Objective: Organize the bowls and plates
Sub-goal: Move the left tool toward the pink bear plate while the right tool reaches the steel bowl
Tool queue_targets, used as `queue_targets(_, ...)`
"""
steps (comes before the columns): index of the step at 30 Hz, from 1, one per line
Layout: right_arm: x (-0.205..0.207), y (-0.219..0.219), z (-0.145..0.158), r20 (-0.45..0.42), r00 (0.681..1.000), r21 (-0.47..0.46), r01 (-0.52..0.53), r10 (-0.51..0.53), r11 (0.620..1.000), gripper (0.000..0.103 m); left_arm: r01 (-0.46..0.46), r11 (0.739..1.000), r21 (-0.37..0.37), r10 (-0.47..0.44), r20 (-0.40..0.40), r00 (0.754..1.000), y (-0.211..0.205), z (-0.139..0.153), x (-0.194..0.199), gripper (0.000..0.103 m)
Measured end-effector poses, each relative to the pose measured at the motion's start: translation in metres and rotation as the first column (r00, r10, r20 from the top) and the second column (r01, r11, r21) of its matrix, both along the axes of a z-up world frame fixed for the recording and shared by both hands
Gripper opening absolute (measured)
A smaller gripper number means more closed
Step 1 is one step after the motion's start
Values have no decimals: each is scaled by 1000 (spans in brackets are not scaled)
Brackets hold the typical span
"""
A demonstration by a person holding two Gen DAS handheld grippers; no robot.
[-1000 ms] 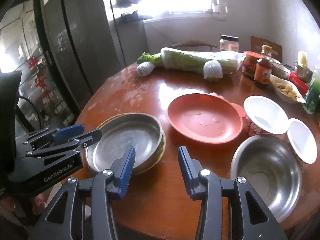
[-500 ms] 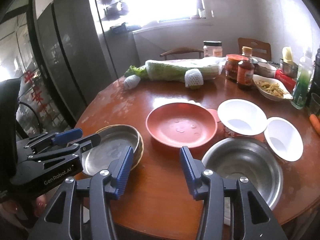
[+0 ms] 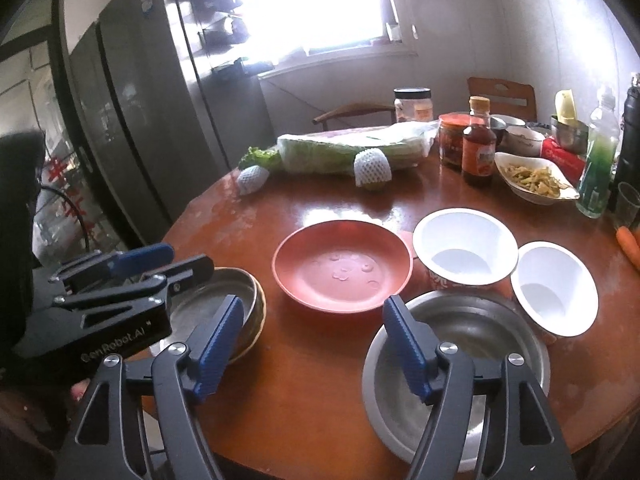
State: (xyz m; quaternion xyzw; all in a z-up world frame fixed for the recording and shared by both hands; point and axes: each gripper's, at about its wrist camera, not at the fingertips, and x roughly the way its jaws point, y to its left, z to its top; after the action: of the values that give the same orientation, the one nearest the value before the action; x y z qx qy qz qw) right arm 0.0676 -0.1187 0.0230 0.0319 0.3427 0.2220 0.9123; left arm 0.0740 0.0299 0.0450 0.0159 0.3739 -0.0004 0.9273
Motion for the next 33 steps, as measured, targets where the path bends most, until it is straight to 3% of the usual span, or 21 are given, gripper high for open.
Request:
queue_targets(9,39,4,-10,-99,994,-12,44,-45,999,74,-15,1000,-4,15,-37,999,22,3,32,47)
queue_targets(33,108,9,-43,-277,952,-113,102,-130,988,74,117,992,-58,-126,-219,968,18,-34,103,47)
